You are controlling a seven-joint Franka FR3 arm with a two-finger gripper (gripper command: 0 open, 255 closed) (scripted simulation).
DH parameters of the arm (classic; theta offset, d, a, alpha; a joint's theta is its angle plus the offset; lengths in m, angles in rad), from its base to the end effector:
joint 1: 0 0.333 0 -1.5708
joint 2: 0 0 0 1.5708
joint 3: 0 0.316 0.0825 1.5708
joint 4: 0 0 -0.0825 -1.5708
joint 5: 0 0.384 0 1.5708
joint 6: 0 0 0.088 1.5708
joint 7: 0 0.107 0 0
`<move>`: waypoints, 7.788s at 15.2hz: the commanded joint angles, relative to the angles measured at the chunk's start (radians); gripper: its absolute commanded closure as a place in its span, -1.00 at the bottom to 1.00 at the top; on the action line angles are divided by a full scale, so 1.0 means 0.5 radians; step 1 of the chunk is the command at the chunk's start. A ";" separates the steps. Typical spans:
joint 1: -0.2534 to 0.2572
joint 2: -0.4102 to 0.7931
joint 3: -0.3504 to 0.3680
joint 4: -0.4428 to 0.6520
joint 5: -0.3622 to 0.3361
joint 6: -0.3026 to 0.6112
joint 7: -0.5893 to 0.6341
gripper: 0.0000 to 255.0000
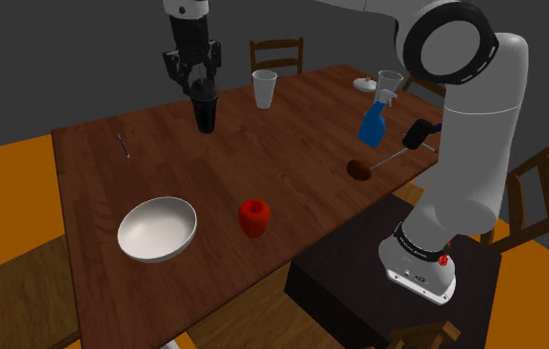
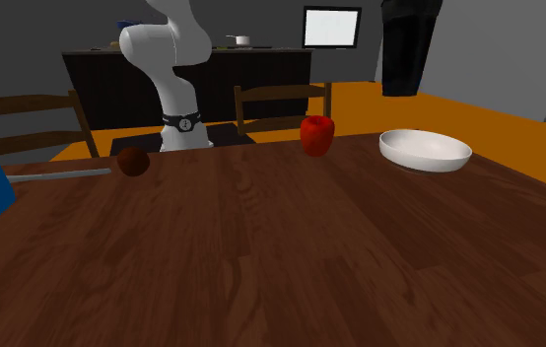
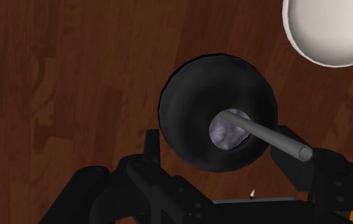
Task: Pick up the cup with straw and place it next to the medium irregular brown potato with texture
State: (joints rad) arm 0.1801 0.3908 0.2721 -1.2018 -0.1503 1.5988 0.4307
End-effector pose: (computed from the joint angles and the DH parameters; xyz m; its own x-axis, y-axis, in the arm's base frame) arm 0.6232 0.2438 0.5685 0.9993 0.0043 0.0374 0.0030 -0.9994 0.0353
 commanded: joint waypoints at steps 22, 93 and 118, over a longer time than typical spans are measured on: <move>-0.344 -0.710 -0.126 -0.637 0.201 -0.030 -0.435 1.00; -0.749 -1.265 -0.762 -2.618 0.169 1.433 -1.383 1.00; -0.747 -1.417 -0.749 -2.487 0.167 1.151 -1.378 -1.00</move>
